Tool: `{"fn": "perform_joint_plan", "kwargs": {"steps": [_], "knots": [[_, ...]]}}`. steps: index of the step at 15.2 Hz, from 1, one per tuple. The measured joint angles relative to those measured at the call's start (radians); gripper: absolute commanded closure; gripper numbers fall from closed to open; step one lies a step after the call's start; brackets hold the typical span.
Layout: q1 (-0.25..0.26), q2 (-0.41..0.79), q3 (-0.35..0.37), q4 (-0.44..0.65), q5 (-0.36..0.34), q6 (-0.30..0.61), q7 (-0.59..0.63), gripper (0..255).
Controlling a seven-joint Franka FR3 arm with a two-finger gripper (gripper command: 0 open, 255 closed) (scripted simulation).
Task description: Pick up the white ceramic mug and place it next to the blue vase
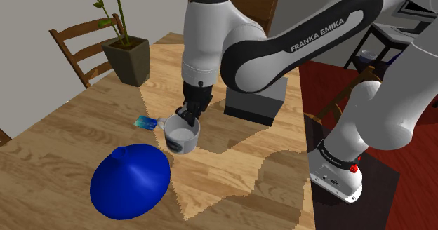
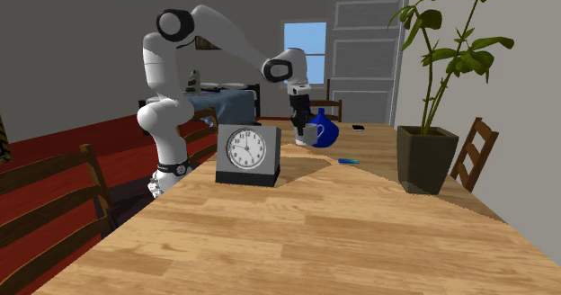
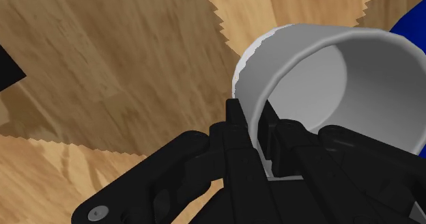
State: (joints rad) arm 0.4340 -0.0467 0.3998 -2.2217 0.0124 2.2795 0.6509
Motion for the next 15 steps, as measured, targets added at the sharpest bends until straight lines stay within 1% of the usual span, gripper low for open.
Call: {"fn": "perform_joint_plan", "kwargs": {"steps": [7,13,14,15], "knots": [[0.002,0.057,0.004,-0.044,-0.031,0.096,0.025,255],[0.002,0.067,0.004,-0.049,-0.037,0.111,0.029,255],[0.002,0.067,0.004,-0.049,-0.037,0.111,0.029,0],[0.002,0.067,0.004,-0.049,-0.037,0.111,0.029,0]]}}
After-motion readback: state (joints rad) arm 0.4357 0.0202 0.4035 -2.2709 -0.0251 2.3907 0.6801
